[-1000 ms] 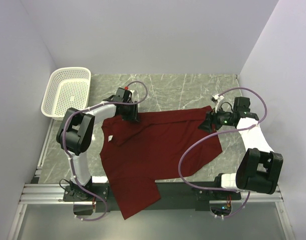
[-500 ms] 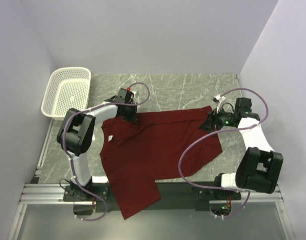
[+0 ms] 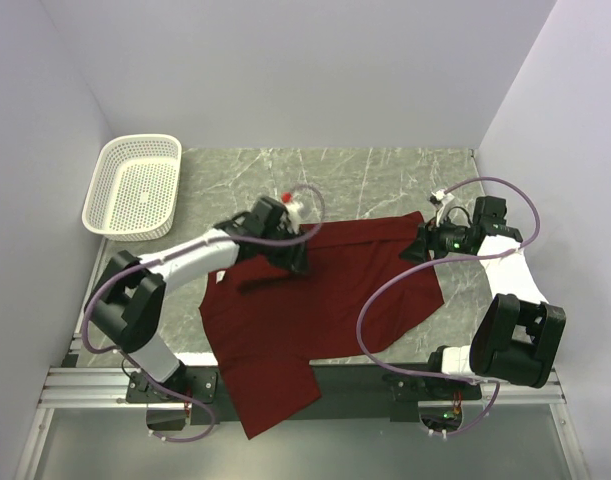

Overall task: Fold and stack the t-shirts
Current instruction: Fold the tshirt

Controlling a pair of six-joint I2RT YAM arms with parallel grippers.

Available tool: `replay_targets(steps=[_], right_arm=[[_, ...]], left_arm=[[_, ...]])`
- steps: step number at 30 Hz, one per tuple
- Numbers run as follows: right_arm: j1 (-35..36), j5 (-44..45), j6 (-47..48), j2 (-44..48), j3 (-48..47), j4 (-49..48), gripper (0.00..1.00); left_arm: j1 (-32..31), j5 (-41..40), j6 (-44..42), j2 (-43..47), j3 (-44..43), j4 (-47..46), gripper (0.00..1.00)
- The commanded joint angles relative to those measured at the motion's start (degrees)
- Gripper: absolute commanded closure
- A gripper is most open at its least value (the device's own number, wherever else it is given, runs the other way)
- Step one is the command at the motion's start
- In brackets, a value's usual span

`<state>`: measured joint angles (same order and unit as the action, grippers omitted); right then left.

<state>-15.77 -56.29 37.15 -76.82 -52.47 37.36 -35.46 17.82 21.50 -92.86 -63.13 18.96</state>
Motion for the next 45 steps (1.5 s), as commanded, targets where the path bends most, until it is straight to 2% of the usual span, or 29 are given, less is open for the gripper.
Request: replay_targets(steps=[1,4,6,9,14,17,19,21,23,25,28,30,31,32,33,34,36,38,45], right_arm=[[-0.8,-1.7,0.9,0.5,-1.1,0.6,0.27],[-1.0,-1.8,1.0,0.6,-1.1,0.9,0.27],[-1.2,-1.9,1.0,0.5,-1.4,1.0,0.27],[-1.2,-2.0,0.9,0.4,-1.5,0.9,0.27],[-1.2,-1.5,3.2,0.8,-1.7,2.7,0.27],[-1.2,-0.4,10.6,1.9,-2.7,8.1,0.27],[-1.1,1.4,19.4,2.4,-4.1,14.4,0.27],[-1.1,4.0,25.5,3.4,-5.2,17.0,0.27],[-1.1,10.6,23.2,4.7,-5.1,12.6,0.27],[-1.2,17.2,15.0,3.9,-5.4,4.7,0.27],[-1.1,18.4,8.7,-0.1,-9.5,3.6,0.28],[-1.0,16.0,4.0,-4.4,-12.1,3.5,0.28],[-0.6,15.3,2.4,-5.5,-12.7,2.6,0.28],[-0.3,14.6,0.7,-7.4,-13.1,1.8,0.28],[-0.1,14.2,-2.4,-8.1,-13.5,1.1,0.28],[0.4,13.8,-3.6,-8.5,-13.5,-0.2,0.28],[0.7,12.8,-6.1,-9.6,-13.1,-1.6,0.28],[0.8,12.5,-7.2,-9.7,-11.8,-2.3,0.28],[0.8,11.6,-8.1,-10.4,-8.6,-5.5,0.28]], left_arm=[[-5.4,2.5,2.6,1.0,3.4,-0.2,0.45],[-8.1,-5.1,3.6,6.2,3.6,0.6,0.39],[-8.5,-12.8,4.4,10.1,3.6,1.0,0.34],[-8.4,-19.3,4.1,16.3,3.5,2.0,0.26],[-6.8,-23.4,6.2,19.9,6.3,2.7,0.23],[-6.0,-26.5,10.0,23.3,10.2,2.4,0.23],[-5.8,-28.3,11.8,28.5,12.9,2.3,0.22],[-5.2,-30.9,14.7,32.7,15.2,2.5,0.17],[-4.6,-32.8,17.4,39.0,17.2,2.7,0.09],[-3.5,-34.0,20.5,44.3,18.4,3.5,0.02],[-1.3,-37.0,22.4,48.6,21.7,0.8,0.01],[3.9,-35.1,21.6,47.9,22.7,-2.1,0.01],[6.7,-32.5,21.1,44.3,22.3,-3.1,0.01],[9.9,-29.4,20.9,41.7,21.0,-5.7,0.03],[15.5,-21.8,20.8,38.8,20.3,-7.1,0.07],[17.6,-19.5,20.8,33.0,19.7,-8.7,0.14],[21.4,-15.9,20.8,24.4,17.6,-11.4,0.18],[23.6,-15.4,21.1,19.8,15.2,-11.4,0.25],[25.4,-23.5,22.5,7.4,8.2,-9.8,0.28]])
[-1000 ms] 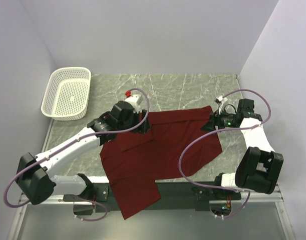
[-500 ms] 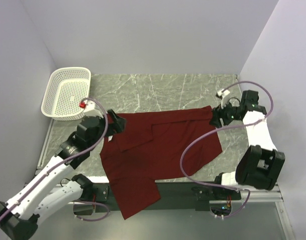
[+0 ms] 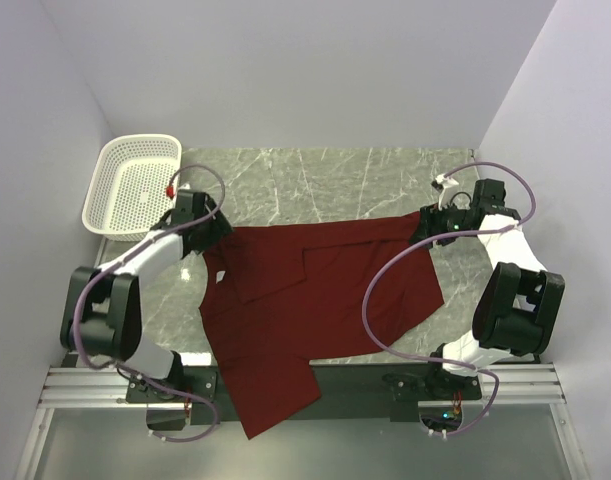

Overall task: Fold and stack the t-shirts
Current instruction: Fold the tshirt

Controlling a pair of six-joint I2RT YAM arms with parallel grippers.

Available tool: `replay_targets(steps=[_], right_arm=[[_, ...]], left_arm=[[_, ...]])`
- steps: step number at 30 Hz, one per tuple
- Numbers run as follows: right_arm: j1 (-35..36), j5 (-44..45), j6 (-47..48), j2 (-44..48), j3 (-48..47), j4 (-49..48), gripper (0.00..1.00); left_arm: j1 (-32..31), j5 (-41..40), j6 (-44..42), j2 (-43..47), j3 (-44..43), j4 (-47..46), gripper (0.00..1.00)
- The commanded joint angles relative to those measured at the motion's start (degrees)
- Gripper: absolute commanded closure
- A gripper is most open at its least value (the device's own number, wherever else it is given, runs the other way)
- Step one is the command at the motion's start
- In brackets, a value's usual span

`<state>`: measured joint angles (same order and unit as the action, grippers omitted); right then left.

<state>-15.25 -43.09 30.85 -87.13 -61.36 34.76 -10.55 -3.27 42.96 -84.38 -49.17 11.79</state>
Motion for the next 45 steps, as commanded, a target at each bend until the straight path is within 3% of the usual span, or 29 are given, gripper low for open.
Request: replay_targets(steps=[1,7,21,27,28,30,31,33,38,45], right_arm=[[0.3,-1.9,-1.8,-0.2,0.3,-2.7,0.28],[0.2,-2.3,-1.8,0.9,0.3,-2.2,0.28],[0.2,-3.5,-2.5,1.6,-0.2,-1.7,0.28],[0.0,-3.0,-1.8,2.4,-0.2,-1.0,0.28],[0.0,-3.0,-1.8,2.4,-0.2,-0.9,0.28],[0.0,-3.1,-1.8,2.3,-0.2,-0.8,0.28],[0.0,-3.1,-1.8,2.3,-0.3,-0.8,0.28],[0.0,-3.4,-2.0,2.4,-0.4,-1.0,0.28],[0.0,-2.4,-2.0,1.6,-0.8,-1.4,0.28],[0.0,5.6,-6.4,-4.4,-5.3,-5.2,0.28]], left_arm=[[0.4,-3.1,1.1,-4.0,-6.7,-2.0,0.30],[0.5,-9.4,0.5,-14.0,-14.7,2.8,0.39],[0.5,-9.1,-0.7,-17.5,-16.1,3.8,0.41],[0.6,-9.2,-1.0,-20.6,-18.0,3.8,0.63],[0.6,-9.5,-1.2,-20.6,-18.2,3.9,0.72],[0.8,-10.3,-1.6,-20.5,-18.9,4.1,0.81],[0.9,-10.7,-2.2,-20.5,-19.7,4.2,0.91],[1.7,-11.6,-3.1,-20.9,-21.4,5.2,0.99],[4.2,-11.6,-5.0,-24.5,-30.7,8.3,0.99],[4.9,-9.0,-8.2,-31.0,-39.9,11.7,0.97]])
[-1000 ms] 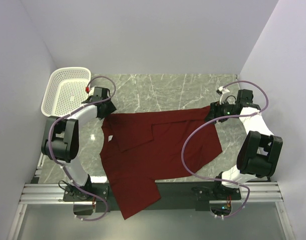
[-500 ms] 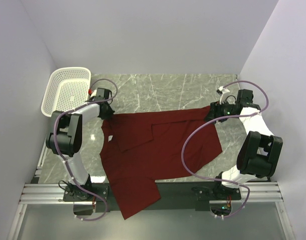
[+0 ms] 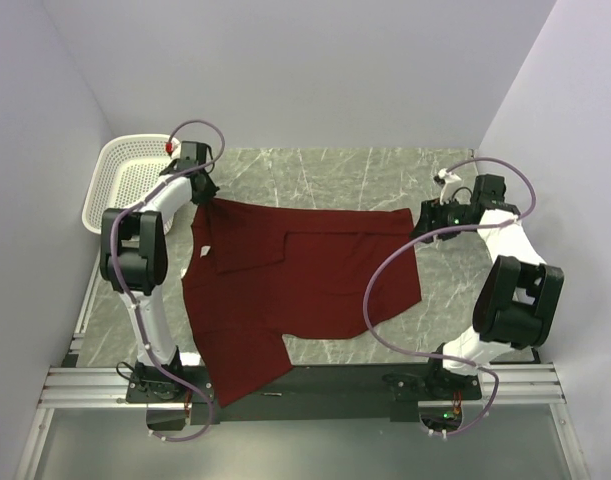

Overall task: Fold and stack the t-shirts
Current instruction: Fold the tshirt

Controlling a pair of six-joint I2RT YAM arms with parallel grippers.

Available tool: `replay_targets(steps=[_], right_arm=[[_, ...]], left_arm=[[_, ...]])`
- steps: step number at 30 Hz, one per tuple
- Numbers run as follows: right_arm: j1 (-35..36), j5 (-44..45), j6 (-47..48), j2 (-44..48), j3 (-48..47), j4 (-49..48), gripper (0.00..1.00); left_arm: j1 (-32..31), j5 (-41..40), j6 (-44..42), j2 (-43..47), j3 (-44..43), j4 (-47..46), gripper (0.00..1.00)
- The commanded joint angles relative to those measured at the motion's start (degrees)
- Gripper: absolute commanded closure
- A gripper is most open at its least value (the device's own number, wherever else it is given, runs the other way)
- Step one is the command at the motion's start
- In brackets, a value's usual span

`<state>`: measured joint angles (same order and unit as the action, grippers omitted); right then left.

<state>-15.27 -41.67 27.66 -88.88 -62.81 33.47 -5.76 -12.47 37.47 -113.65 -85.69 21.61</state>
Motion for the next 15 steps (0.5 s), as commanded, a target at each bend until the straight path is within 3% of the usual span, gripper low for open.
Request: replay_targets(steps=[1,3,4,7,11,15], right_arm=[[0.1,6.4,-4.4,-5.0,-4.9,-4.3,0.28],[0.5,8.1,-8.1,-7.5,-8.7,-4.6,0.28],[0.7,8.9,-10.0,-10.1,-11.7,-4.2,0.28],[1.7,10.3,-12.4,-15.5,-17.5,-2.5,0.29],[3.1,11.0,-14.8,-22.0,-23.1,-0.7,0.30],[3.1,10.6,-15.4,-26.1,-26.1,3.5,0.37]], left_arm=[[0.2,0.3,-2.8,-2.0,-4.1,2.1,0.86],[0.3,1.4,-3.1,-1.8,-4.3,1.9,0.71],[0.3,1.7,-3.3,-1.5,-4.2,1.5,0.56],[0.3,4.1,-3.9,1.2,-3.4,-0.2,0.40],[0.3,10.1,-4.8,5.8,-2.2,-2.5,0.35],[0.3,16.4,-6.1,14.2,2.0,-5.9,0.33]])
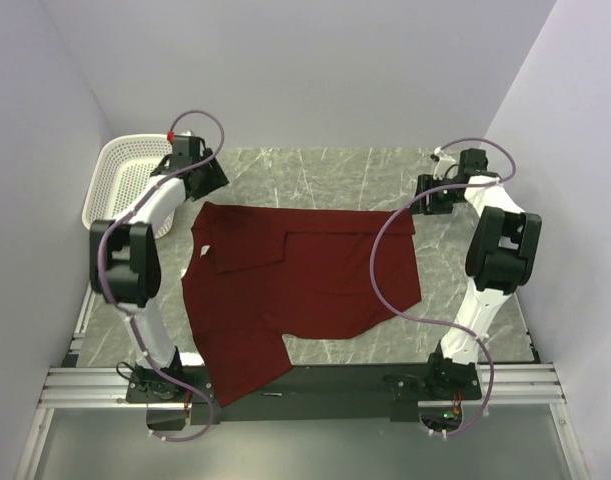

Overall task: Fold and stack the t-shirts
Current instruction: Fold the tshirt

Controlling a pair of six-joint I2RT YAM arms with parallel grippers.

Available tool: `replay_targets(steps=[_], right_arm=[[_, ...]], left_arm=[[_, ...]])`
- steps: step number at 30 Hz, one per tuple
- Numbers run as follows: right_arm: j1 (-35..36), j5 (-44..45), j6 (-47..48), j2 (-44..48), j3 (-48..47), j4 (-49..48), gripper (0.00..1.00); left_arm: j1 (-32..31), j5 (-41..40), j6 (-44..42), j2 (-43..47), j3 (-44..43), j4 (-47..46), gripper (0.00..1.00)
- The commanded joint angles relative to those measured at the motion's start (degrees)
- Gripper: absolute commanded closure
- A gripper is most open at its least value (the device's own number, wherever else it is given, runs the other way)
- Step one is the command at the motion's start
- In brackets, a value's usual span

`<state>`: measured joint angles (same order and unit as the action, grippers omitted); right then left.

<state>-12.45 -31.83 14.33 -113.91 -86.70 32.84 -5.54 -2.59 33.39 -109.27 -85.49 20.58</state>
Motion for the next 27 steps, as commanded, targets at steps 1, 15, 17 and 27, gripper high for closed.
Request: replay_targets(steps=[1,15,17,27], right_arm=[[0.3,0.9,-1.2,-0.4,0.3,4.2,0.37],[1.5,1.0,1.5,2.6,13.7,3.8,0.44],[2.4,1.0,1.9,3.2,15.4,3.8,0.44],[3.0,5.9,-0.3,5.4,19.2,1.5,0.74]], left_arm=[[0.1,8.0,-2.2,11.4,3.6,-5.2,0.33],[0.1,13.2,-4.5,36.7,19.6,-2.7,0.32],[0.1,13.2,-4.6,39.1,21.9,-1.9,0.31],[0.1,13.8,-3.4,51.2,30.3,1.3,0.31]])
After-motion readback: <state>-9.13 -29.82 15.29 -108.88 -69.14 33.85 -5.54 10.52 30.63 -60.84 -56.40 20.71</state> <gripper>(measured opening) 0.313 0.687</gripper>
